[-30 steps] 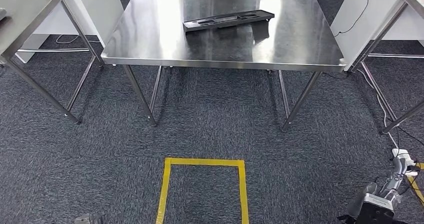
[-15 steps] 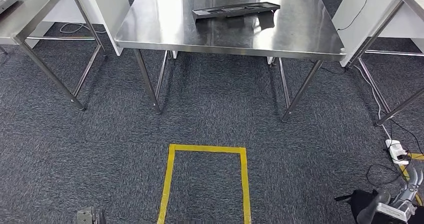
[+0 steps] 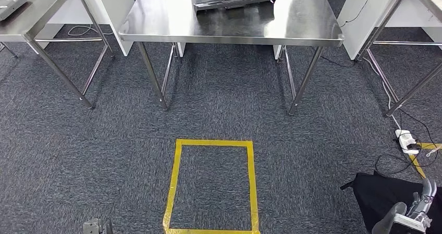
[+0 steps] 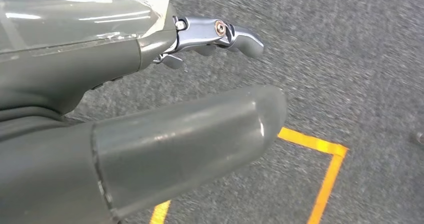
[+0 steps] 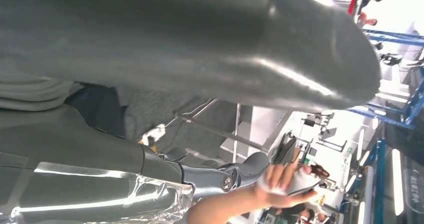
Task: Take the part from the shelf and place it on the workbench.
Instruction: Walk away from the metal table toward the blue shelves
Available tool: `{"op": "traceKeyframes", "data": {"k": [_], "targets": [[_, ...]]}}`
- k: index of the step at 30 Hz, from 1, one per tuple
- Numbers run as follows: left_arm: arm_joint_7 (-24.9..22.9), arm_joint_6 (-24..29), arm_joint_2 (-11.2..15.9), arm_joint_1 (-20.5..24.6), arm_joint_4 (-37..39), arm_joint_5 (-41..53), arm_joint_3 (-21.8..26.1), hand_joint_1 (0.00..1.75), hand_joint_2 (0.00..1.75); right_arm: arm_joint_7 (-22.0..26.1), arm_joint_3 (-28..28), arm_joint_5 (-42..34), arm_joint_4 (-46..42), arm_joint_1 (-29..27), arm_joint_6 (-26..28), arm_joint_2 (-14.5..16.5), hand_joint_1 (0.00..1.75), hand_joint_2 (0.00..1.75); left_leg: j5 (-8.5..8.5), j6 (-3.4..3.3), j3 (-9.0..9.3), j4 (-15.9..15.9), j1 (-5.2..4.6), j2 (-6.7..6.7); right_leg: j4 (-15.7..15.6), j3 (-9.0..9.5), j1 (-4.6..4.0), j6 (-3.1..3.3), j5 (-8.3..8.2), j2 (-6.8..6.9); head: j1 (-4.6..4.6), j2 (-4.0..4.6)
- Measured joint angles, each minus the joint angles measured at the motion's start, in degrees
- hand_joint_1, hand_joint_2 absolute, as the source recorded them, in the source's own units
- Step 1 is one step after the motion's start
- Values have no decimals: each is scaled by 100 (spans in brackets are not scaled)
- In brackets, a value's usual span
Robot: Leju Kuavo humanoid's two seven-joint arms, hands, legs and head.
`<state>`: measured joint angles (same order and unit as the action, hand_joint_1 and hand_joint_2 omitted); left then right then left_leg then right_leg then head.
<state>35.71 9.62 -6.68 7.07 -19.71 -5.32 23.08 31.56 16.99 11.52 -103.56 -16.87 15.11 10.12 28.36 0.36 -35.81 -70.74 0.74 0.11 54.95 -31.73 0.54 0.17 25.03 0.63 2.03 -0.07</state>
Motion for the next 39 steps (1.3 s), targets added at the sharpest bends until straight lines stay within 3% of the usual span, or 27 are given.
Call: {"op": "traceKeyframes", "data": {"k": [2, 3, 4, 6, 7, 9, 11, 12, 13, 14, 16, 18, 19, 21, 22, 23, 24, 26, 27, 28, 30, 31, 32, 33, 35, 37, 39], "targets": [[2, 2, -6, 14, -39, 6, -2, 0, 0, 4, 48, -1, -1, -1, -18, 24, 0, 0, 38, -74, 692, 823, -19, -14, 112, -172, -12, -50, -79, 1, 1, 0], [3, 2, -9, 25, -57, 12, -3, 0, 0, 7, 71, -3, -2, 0, -27, 32, 0, 0, 155, -109, 959, 1206, -35, -22, 147, -222, -20, -81, -125, 10, -1, 0], [3, 2, -13, 37, -71, 21, -4, 0, 0, 9, 92, -4, -3, 2, -37, 41, 0, 0, 259, -143, 1114, 1460, -57, -27, 162, -253, -20, -121, -175, 21, -3, 0], [-2, 2, -35, 44, -79, 42, -12, 0, 0, 10, 141, 4, -8, -4, -70, 64, 0, 0, 222, -217, 1074, 1580, -75, -17, 166, -306, -3, -197, -270, 35, -2, 0], [-8, 1, -49, 44, -83, 51, -21, 0, 0, 8, 165, 16, -13, -17, -95, 79, 0, 0, 147, -270, 999, 1593, -73, -4, 217, -354, 9, -207, -212, 25, 0, 0], [-22, -2, -75, 41, -94, 63, -45, 0, 0, 5, 219, 64, -20, -45, -173, 107, 0, 0, -31, -356, 812, 1624, -51, 28, 591, -518, 23, -157, 210, -3, -24, 0], [-30, -10, -85, 40, -104, 70, -65, 0, 0, 7, 277, 121, -20, -55, -262, 139, 0, 0, -197, -376, 609, 1619, -57, 46, 1286, -673, 27, -123, 745, -20, -60, 0], [-31, -14, -94, 38, -105, 74, -74, 0, 0, 9, 305, 142, -20, -55, -297, 155, 0, 0, -283, -368, 503, 1615, -57, 57, 1620, -695, 33, -159, 856, -22, -68, 0], [-32, -16, -102, 36, -106, 79, -83, 0, 0, 10, 328, 155, -20, -54, -319, 171, 0, 0, -368, -355, 404, 1608, -57, 67, 1833, -655, 42, -228, 825, -23, -71, 0], [-33, -16, -109, 33, -107, 88, -92, 0, 0, 11, 349, 166, -20, -52, -329, 184, 0, 0, -455, -337, 297, 1598, -55, 76, 1864, -529, 55, -313, 692, -24, -76, 0], [-39, -13, -122, 34, -123, 109, -108, 0, 0, 15, 391, 179, -24, -39, -339, 208, 0, 0, -613, -284, 105, 1555, -52, 80, 1343, 9, 85, -417, 452, -29, -79, 0], [-51, -4, -136, 40, -158, 125, -119, 0, 0, 25, 431, 183, -48, -15, -350, 234, 0, 0, -734, -217, -42, 1479, -64, 72, 397, 682, 88, -371, 572, -41, -84, 0], [-60, -1, -140, 45, -175, 129, -123, 0, 0, 29, 449, 183, -63, -7, -362, 248, 0, 0, -795, -182, -84, 1459, -66, 71, 73, 875, 76, -321, 680, -47, -80, 0], [-77, 1, -144, 44, -193, 146, -131, 0, 0, 36, 491, 180, -80, -9, -391, 275, 0, 0, -926, -106, -138, 1471, -46, 71, -121, 905, 49, -204, 736, -48, -69, 0], [-87, 1, -144, 35, -197, 156, -134, 0, 0, 37, 513, 178, -83, -17, -408, 289, 0, 0, -892, -70, -165, 1455, -28, 63, -104, 847, 46, -145, 680, -37, -65, 0], [-97, 1, -145, 23, -200, 166, -136, 0, 0, 38, 535, 175, -84, -25, -421, 302, 0, 0, -728, -36, -203, 1364, -13, 54, -100, 784, 47, -79, 612, -25, -63, 0], [-104, 0, -147, 14, -201, 175, -138, 0, 0, 40, 554, 171, -85, -30, -433, 314, 0, 0, -441, -6, -255, 1165, -2, 44, -101, 707, 51, -25, 535, -14, -52, 0], [-115, -1, -150, 13, -205, 186, -142, 0, 0, 45, 583, 167, -87, -35, -455, 338, 0, 0, 238, 40, -376, 470, 3, 34, -91, 521, 24, 34, 376, -4, -31, 0], [-117, -2, -150, 18, -208, 190, -142, 0, 0, 48, 596, 165, -87, -38, -465, 349, 0, 0, 412, 49, -412, 109, 2, 31, -81, 420, 9, 42, 298, -4, -22, 0], [-117, -2, -150, 21, -212, 193, -142, 0, 0, 50, 609, 165, -87, -41, -474, 361, 0, 0, 402, 45, -402, -151, 1, 30, -63, 316, -5, 44, 225, -6, -18, 0], [-112, 26, -149, 28, -220, 223, -145, 0, 0, 53, 639, 164, -87, -45, -500, 378, 0, 0, 27, -5, -183, -205, -6, 27, -17, 112, -35, 36, 99, -10, -10, 0], [-108, 54, -146, 35, -227, 239, -148, 0, 0, 53, 651, 165, -87, -46, -514, 388, 0, 0, -126, -55, 66, 36, -18, 22, 5, 25, -45, 29, 40, -10, -5, 0], [-104, 81, -139, 44, -241, 251, -150, 0, 0, 53, 661, 166, -87, -45, -527, 396, 0, 0, -139, -119, 407, 433, -43, 18, 22, -36, -64, 13, -9, -10, -6, 0], [-100, 99, -130, 61, -255, 250, -152, 0, 0, 53, 668, 168, -87, -42, -538, 404, 0, 0, -42, -178, 740, 879, -66, 15, 34, -74, -78, -9, -56, -2, -6, 0], [-91, 101, -113, 104, -278, 226, -153, 0, 0, 53, 672, 171, -84, -24, -547, 416, 0, 0, 207, -266, 1145, 1521, -113, 17, 45, -124, -90, -73, -145, 22, -7, 0], [-78, 90, -109, 122, -286, 190, -150, 0, 0, 53, 672, 178, -78, 6, -549, 423, 0, 0, 205, -329, 1120, 1687, -112, 28, 67, -206, -85, -135, -210, 34, -6, 0], [-68, 86, -107, 113, -291, 164, -143, 0, 0, 53, 671, 184, -62, 40, -543, 425, 0, 0, 94, -397, 1017, 1733, -88, 44, 375, -384, -69, -144, -22, 13, -32, 0]]}}
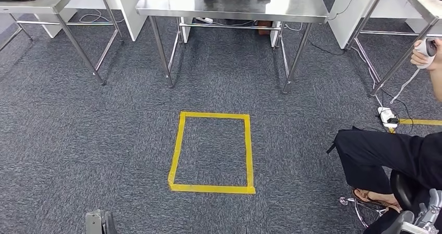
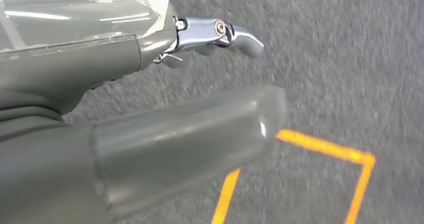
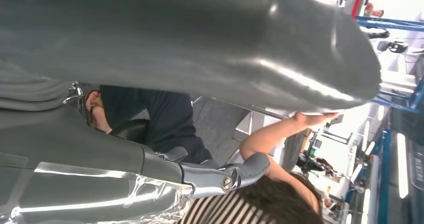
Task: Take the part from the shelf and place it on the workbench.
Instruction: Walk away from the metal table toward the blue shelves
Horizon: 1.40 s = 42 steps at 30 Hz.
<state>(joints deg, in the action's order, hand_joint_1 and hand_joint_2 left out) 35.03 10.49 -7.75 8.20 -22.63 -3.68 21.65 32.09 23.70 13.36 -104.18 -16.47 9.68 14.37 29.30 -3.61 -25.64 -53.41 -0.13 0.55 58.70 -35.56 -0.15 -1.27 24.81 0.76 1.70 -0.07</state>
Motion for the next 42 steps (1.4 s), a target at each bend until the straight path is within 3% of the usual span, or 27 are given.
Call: {"op": "traceKeyframes", "data": {"k": [3, 4, 5, 6, 8, 10, 14, 18, 23, 26, 29, 32, 33, 34, 35, 36, 37, 38, 40, 42], "targets": [[5, 1, -2, -10, -1, -8, 5, 0, 0, -2, -3, 2, 51, 53, 12, -2, 0, 0, -141, -28, -159, -3, 2, 19, 1073, -366, 49, 16, 587, -29, -50, 0], [5, 1, -3, -15, -1, -9, 6, 0, 0, -3, -4, 2, 70, 67, 14, -2, 0, 0, -178, -20, -207, -9, 0, 24, 1276, -382, 65, -11, 682, -31, -55, 0], [5, 1, -3, -20, 0, -13, 6, 0, 0, -3, -5, 2, 86, 77, 15, -3, 0, 0, -210, -8, -253, -23, 0, 26, 1264, -286, 83, -57, 690, -31, -61, 0], [5, 1, -3, -24, -1, -17, 7, 0, 0, -4, -8, 2, 99, 88, 16, -3, 0, 0, -232, 6, -296, -48, 3, 28, 1037, -83, 100, -112, 623, -31, -64, 0], [5, 1, -3, -22, -2, -25, 6, 0, 0, -4, -12, 2, 114, 122, 16, -5, 0, 0, -248, 42, -365, -141, -2, 27, 239, 454, 122, -193, 443, -31, -73, 0], [7, 1, -3, -18, -7, -25, 6, 0, 0, -7, -16, 1, 121, 158, 17, -6, 0, 0, -252, 96, -443, -242, -21, 27, -254, 729, 120, -171, 373, -44, -67, 0], [10, 3, 1, -19, -14, -25, 7, 0, 0, -21, -19, -15, 134, 172, 22, -7, 0, 0, -293, 28, -528, -292, -23, 17, -313, 711, 93, -85, 340, -54, -48, 0], [5, 8, -2, -16, -19, -25, 5, 0, 0, -222, -22, -367, 162, 184, -6, -10, 0, 0, -324, 38, -529, -268, -9, 17, -315, 704, 81, -39, 314, -52, -43, 0], [-1, 26, 2, -15, -19, -26, 5, 0, 0, -312, -12, -827, 260, 204, -134, -22, 0, 0, -331, 39, -538, -281, -14, 17, -313, 704, 86, -38, 304, -52, -35, 0], [-1, 33, 1, -13, -21, -34, 5, 0, 0, -313, -11, -899, 304, 232, -178, -23, 0, 0, -343, 32, -548, -280, -25, 18, -327, 694, 89, -70, 283, -52, -36, 0], [-1, 33, -14, 0, -24, -36, 4, 0, 0, -311, -11, -933, 322, 253, -207, -36, 0, 0, -443, 17, -505, -123, 31, 65, -98, 551, 85, -86, 421, -59, -56, 0], [-3, 27, -21, 5, -25, -36, 5, 0, 0, -312, -7, -984, 355, 259, -229, -53, 0, 0, -479, 5, -528, -79, 46, 141, 965, 8, 109, -84, 872, -63, -98, 0], [-4, 26, -23, 2, -25, -36, 5, 0, 0, -312, -5, -1010, 369, 254, -237, -56, 0, 0, -479, 7, -539, -85, 46, 172, 1238, -130, 123, -117, 941, -63, -103, 0], [-5, 26, -25, 0, -24, -36, 5, 0, 0, -311, -2, -1042, 380, 250, -246, -57, 0, 0, -475, 13, -545, -95, 47, 206, 1312, -171, 139, -170, 920, -60, -104, 0], [-6, 25, -26, 0, -24, -39, 4, 0, 0, -309, 3, -1075, 388, 249, -257, -58, 0, 0, -467, 27, -548, -112, 53, 243, 1141, -90, 159, -239, 807, -49, -105, 0], [-6, 26, -28, 0, -23, -44, 4, 0, 0, -305, 8, -1112, 392, 249, -268, -58, 0, 0, -452, 49, -549, -137, 61, 280, 769, 91, 180, -312, 634, 0, -106, 0], [-6, 26, -28, 0, -23, -51, 4, 0, 0, -303, 15, -1153, 393, 253, -279, -57, 0, 0, -429, 83, -553, -175, 60, 314, 354, 286, 193, -355, 481, 103, -110, 0], [-6, 26, -26, 0, -23, -62, 4, 0, 0, -301, 23, -1196, 396, 257, -292, -55, 0, 0, -398, 127, -560, -219, 53, 347, 20, 437, 196, -355, 364, 173, -112, 0], [1, 28, -21, 1, -23, -80, 5, 0, 0, -300, 40, -1269, 401, 262, -312, -49, 0, 0, -357, 207, -566, -277, 33, 414, -228, 524, 172, -232, 296, 218, -112, 0], [5, 34, -21, 2, -23, -91, 5, 0, 0, -301, 61, -1307, 408, 260, -323, -46, 0, 0, -343, 266, -560, -286, 48, 471, -220, 508, 160, -89, 266, 94, -107, 0]]}}
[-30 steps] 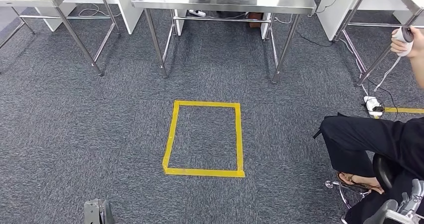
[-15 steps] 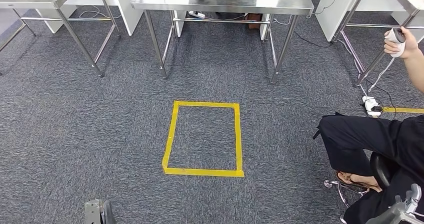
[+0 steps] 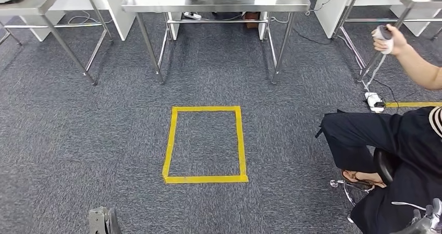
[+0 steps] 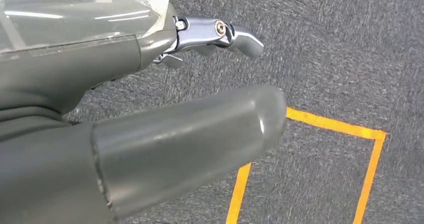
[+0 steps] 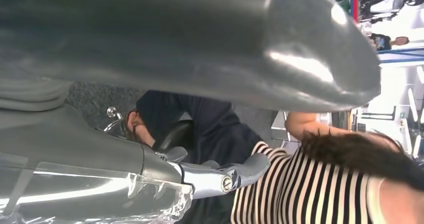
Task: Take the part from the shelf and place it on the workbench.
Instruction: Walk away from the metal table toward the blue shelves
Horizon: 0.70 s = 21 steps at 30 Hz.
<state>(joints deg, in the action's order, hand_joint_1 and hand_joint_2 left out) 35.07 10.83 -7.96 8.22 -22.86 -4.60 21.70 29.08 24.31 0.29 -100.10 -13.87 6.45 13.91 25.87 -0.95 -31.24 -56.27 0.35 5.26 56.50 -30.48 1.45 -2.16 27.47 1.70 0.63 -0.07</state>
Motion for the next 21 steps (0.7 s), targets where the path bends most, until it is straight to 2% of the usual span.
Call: {"op": "traceKeyframes", "data": {"k": [1, 2, 4, 5, 6, 7, 8, 9, 11, 12, 13, 15, 16, 17, 18, 19, 20, 21], "targets": [[-5, 18, 2, 2, 1, 3, 0, 0, 0, -2, 13, 11, 5, 2, 11, 2, 0, 0, 52, 32, -13, -43, 17, -50, -3, -1, 7, 47, -20, -51, 5, 0], [-15, 56, 3, 1, 2, 19, 0, 0, 0, -9, 26, 50, 14, 5, 40, 6, 0, 0, 174, 62, -64, -176, 31, -150, -7, -3, 18, 91, -46, -102, 16, 0], [-56, 173, 7, -8, 10, 80, -2, 0, 0, -35, 54, 159, 51, 16, 121, 27, 0, 0, 583, 104, -318, -783, 45, -402, -9, -29, 19, 149, -84, -198, 51, 0], [-82, 219, 7, -17, 18, 108, -3, 0, 0, -56, 75, 186, 89, 22, 148, 40, 0, 0, 780, 107, -492, -1178, 45, -465, -7, -48, 8, 169, -97, -252, 65, 0], [-106, 247, 7, -25, 29, 132, -4, 0, 0, -78, 103, 189, 137, 26, 156, 52, 0, 0, 893, 102, -635, -1491, 44, -493, -6, -61, -6, 180, -105, -310, 75, 0], [-128, 261, 7, -32, 42, 147, -4, 0, 0, -100, 136, 174, 194, 29, 154, 60, 0, 0, 899, 86, -705, -1636, 43, -507, -5, -68, -18, 186, -110, -373, 80, 0], [-145, 273, 7, -38, 54, 158, -4, 0, 0, -116, 179, 162, 262, 37, 151, 66, 0, 0, 785, 61, -662, -1549, 42, -526, -4, -67, -28, 189, -113, -440, 83, 0], [-159, 285, 8, -41, 66, 169, -5, 0, 0, -130, 222, 162, 331, 52, 149, 71, 0, 0, 586, 25, -515, -1252, 40, -572, -4, -59, -34, 186, -115, -510, 85, 0], [-208, 317, 18, -42, 94, 185, -5, 0, 0, -188, 322, 287, 519, 122, 225, 77, 0, 0, 229, -66, -125, -469, 39, -812, 0, -53, -47, 168, -125, -645, 87, 0], [-244, 348, 25, -42, 113, 200, -6, 0, 0, -229, 382, 425, 654, 180, 312, 72, 0, 0, 147, -96, 5, -209, 35, -908, 3, -66, -50, 149, -136, -709, 90, 0], [-296, 408, 34, -40, 137, 218, -6, 0, 0, -289, 459, 604, 850, 253, 424, 55, 0, 0, 133, -114, 64, -84, 27, -959, 3, -88, -46, 122, -151, -770, 95, 0], [-403, 579, 46, -36, 197, 279, -8, 0, 0, -361, 688, 903, 1427, 434, 592, -30, 0, 0, 122, -131, 74, -35, 14, -854, -24, -140, -33, 47, -196, -897, 108, 0], [-473, 658, 55, -32, 235, 309, -9, 0, 0, -371, 838, 1041, 1822, 535, 670, -100, 0, 0, 91, -149, 85, 8, 18, -783, -15, -171, -32, 19, -198, -877, 109, 0], [-548, 708, 64, -32, 279, 332, -9, 0, 0, -352, 1001, 1180, 2275, 660, 764, -192, 0, 0, 55, -178, 96, 57, 26, -710, 67, -235, -39, 7, -151, -777, 95, 0], [-650, 737, 79, -39, 332, 339, -8, 0, 0, -342, 1176, 1343, 2812, 809, 864, -311, 0, 0, 21, -210, 103, 104, 33, -628, 276, -356, -48, 14, -39, -629, 73, 0], [-777, 746, 97, -53, 394, 321, -5, 0, 0, -371, 1343, 1534, 3434, 973, 973, -456, 0, 0, 2, -231, 100, 125, 24, -543, 610, -523, -49, 33, 123, -452, 52, 0], [-910, 739, 115, -77, 459, 281, 3, 0, 0, -430, 1491, 1738, 4081, 1130, 1094, -610, 0, 0, -5, -249, 85, 131, 12, -460, 1007, -717, -44, 44, 298, -333, 34, 0], [-1042, 708, 131, -106, 523, 217, 15, 0, 0, -523, 1609, 1930, 4719, 1248, 1201, -760, 0, 0, -6, -255, 71, 129, 0, -378, 1364, -880, -34, 36, 429, -275, 27, 0]]}}
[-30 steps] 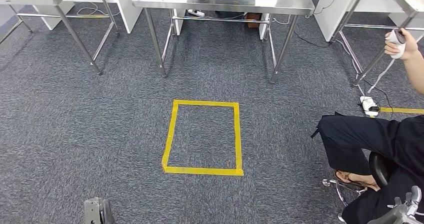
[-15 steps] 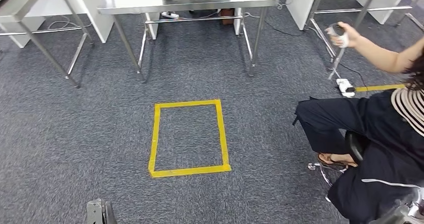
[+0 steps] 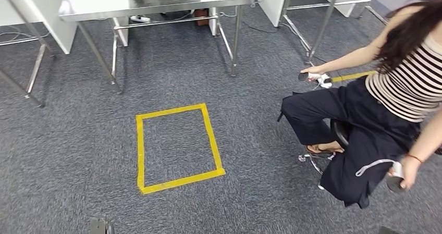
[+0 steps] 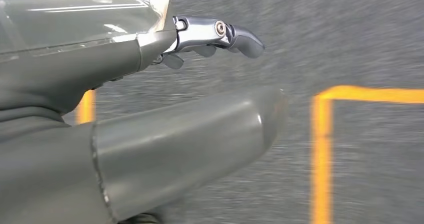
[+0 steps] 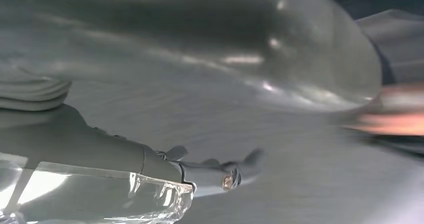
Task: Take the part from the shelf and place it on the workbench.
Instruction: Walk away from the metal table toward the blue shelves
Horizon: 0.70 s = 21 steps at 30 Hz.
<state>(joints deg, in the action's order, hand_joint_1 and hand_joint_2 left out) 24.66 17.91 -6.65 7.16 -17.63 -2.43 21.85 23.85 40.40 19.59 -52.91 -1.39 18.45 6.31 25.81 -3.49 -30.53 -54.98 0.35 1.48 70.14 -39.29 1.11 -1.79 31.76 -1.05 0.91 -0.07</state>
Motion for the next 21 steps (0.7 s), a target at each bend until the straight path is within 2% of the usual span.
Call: {"op": "traceKeyframes", "data": {"k": [1, 2, 3, 4, 5, 6, 7, 8, 9, 10, 11, 12, 14, 15, 16, 17, 18, 19, 21], "targets": [[-104, -75, 10, -29, 57, -95, 22, 0, 0, -118, 84, 146, 571, 70, 79, -130, 0, 0, 0, 0, -10, -2, -8, 73, 195, -72, 10, -28, 54, 32, -1, 0], [-163, -179, 16, -56, 100, -203, 58, 0, 0, -262, 154, 200, 1070, 107, 86, -226, 0, 0, 0, 1, -17, -5, -12, 136, 163, -23, 18, -72, 22, 60, -2, 0], [-172, -273, 17, -78, 136, -296, 104, 0, 0, -429, 239, 147, 1512, 130, 5, -297, 0, 0, 3, 6, -19, -12, -14, 196, -106, 151, 24, -124, -84, 105, -7, 0], [-133, -333, 14, -93, 166, -364, 146, 0, 0, -614, 343, 56, 1894, 153, -106, -338, 0, 0, 10, 18, -20, -26, -16, 256, -533, 409, 25, -167, -220, 204, -12, 0], [-63, -356, 9, -101, 188, -395, 177, 0, 0, -815, 456, -24, 2232, 184, -191, -349, 0, 0, 27, 43, -23, -52, -34, 311, -943, 647, 19, -178, -331, 343, -20, 0], [12, -360, 1, -102, 205, -406, 199, 0, 0, -1003, 557, -80, 2511, 207, -228, -344, 0, 0, 47, 76, -22, -78, -49, 360, -1246, 822, 10, -157, -409, 439, -16, 0], [71, -395, -12, -93, 217, -429, 215, 0, 0, -1168, 640, -155, 2742, 224, -257, -314, 0, 0, 64, 112, -19, -99, -63, 410, -1399, 897, -3, -113, -441, 497, -9, 0], [105, -487, -27, -76, 224, -468, 238, 0, 0, -1320, 741, -338, 2943, 236, -344, -273, 0, 0, 74, 150, -12, -107, -70, 461, -1424, 892, -20, -57, -444, 480, 0, 0], [118, -599, -47, -52, 230, -517, 266, 0, 0, -1439, 874, -604, 3111, 245, -469, -224, 0, 0, 79, 183, 2, -105, -61, 515, -1428, 874, -26, -7, -460, 404, 9, 0], [119, -729, -69, -24, 234, -566, 291, 0, 0, -1545, 1053, -924, 3256, 259, -609, -154, 0, 0, 103, 222, 4, -124, -41, 502, -1436, 868, -19, 38, -477, 345, 9, 0], [103, -857, -91, 2, 239, -613, 310, 0, 0, -1640, 1258, -1234, 3373, 280, -716, -85, 0, 0, 182, 261, -18, -200, -19, 403, -1445, 871, -6, 79, -499, 285, 18, 0], [64, -979, -112, 21, 246, -652, 323, 0, 0, -1701, 1462, -1483, 3466, 308, -761, -9, 0, 0, 330, 296, -82, -377, -1, 254, -1455, 874, 10, 120, -526, 227, 33, 0], [-104, -1225, -157, 39, 273, -678, 332, 0, 0, -1819, 1806, -1652, 3608, 363, -775, 122, 0, 0, 770, 345, -359, -1057, 23, -51, -1453, 850, 17, 176, -565, 100, 76, 0], [-194, -1311, -179, 41, 291, -662, 330, 0, 0, -1885, 1907, -1575, 3672, 380, -782, 161, 0, 0, 950, 356, -513, -1424, 25, -108, -1450, 832, 12, 191, -580, 26, 91, 0], [-250, -1361, -202, 42, 307, -628, 324, 0, 0, -1955, 1961, -1425, 3731, 388, -795, 182, 0, 0, 1032, 358, -616, -1670, 25, -130, -1446, 818, 6, 195, -590, -56, 98, 0], [-265, -1397, -222, 46, 321, -600, 316, 0, 0, -2009, 1969, -1286, 3781, 388, -807, 189, 0, 0, 993, 351, -627, -1716, 25, -140, -1441, 811, 3, 191, -598, -138, 103, 0], [-259, -1453, -238, 52, 328, -594, 309, 0, 0, -2033, 1968, -1197, 3820, 388, -808, 191, 0, 0, 844, 336, -528, -1535, 26, -157, -1434, 812, 2, 183, -604, -218, 106, 0], [-265, -1555, -249, 63, 333, -617, 303, 0, 0, -2044, 1969, -1141, 3846, 393, -787, 191, 0, 0, 636, 316, -351, -1194, 30, -209, -1427, 814, 2, 173, -609, -297, 107, 0], [-354, -1864, -248, 88, 341, -735, 301, 0, 0, -2085, 1969, -1056, 3886, 423, -695, 189, 0, 0, 330, 269, 7, -474, 47, -493, -1403, 800, -13, 141, -620, -436, 110, 0]]}}
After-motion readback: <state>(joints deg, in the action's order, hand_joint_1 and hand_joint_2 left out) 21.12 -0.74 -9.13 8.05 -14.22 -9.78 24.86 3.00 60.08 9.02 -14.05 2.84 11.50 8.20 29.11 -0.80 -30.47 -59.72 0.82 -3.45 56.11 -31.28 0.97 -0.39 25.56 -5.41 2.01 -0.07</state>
